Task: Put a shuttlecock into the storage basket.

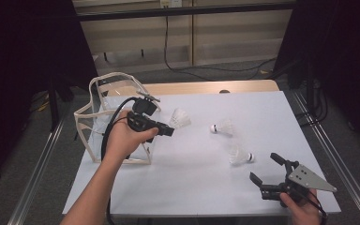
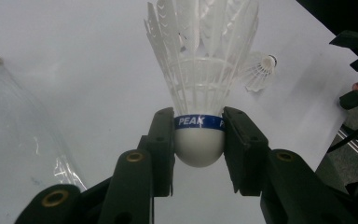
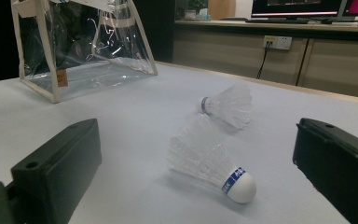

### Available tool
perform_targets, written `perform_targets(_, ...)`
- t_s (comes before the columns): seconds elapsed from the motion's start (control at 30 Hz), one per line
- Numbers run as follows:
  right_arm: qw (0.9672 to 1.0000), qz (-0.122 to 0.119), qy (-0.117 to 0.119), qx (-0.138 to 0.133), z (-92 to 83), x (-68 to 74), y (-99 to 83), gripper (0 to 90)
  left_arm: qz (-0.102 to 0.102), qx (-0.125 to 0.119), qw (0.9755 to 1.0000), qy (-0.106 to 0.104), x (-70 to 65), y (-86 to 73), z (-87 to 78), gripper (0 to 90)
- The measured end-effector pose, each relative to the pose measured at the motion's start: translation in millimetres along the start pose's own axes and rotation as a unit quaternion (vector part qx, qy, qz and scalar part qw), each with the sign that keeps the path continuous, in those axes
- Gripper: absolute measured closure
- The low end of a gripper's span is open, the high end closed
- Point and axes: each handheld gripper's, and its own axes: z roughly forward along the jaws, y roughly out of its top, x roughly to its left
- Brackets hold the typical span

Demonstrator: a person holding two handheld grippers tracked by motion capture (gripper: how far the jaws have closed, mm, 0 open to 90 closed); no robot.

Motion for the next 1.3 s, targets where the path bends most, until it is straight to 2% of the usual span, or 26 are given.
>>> perform_targets(0.63, 1.0, 0.0, 0.002, 0.0, -0.1, 0.0, 0.1, 0.9, 0.008, 0.006, 0.9999, 0.002, -4.0, 12.0, -10.2, 65.6)
perform_targets(1.23, 1.0, 0.001, 0.003, 0.0, 0.1, 0.3, 0.2, 0.9, 0.007, 0.002, 1.0, 0.002, -2.8, 20.8, -21.0, 65.6)
perform_targets(1.3, 1.0, 0.001, 0.003, 0.0, 0.0, 0.4, 0.1, 0.9, 0.002, -0.001, 1.0, 0.002, -3.2, 22.1, -21.8, 65.6)
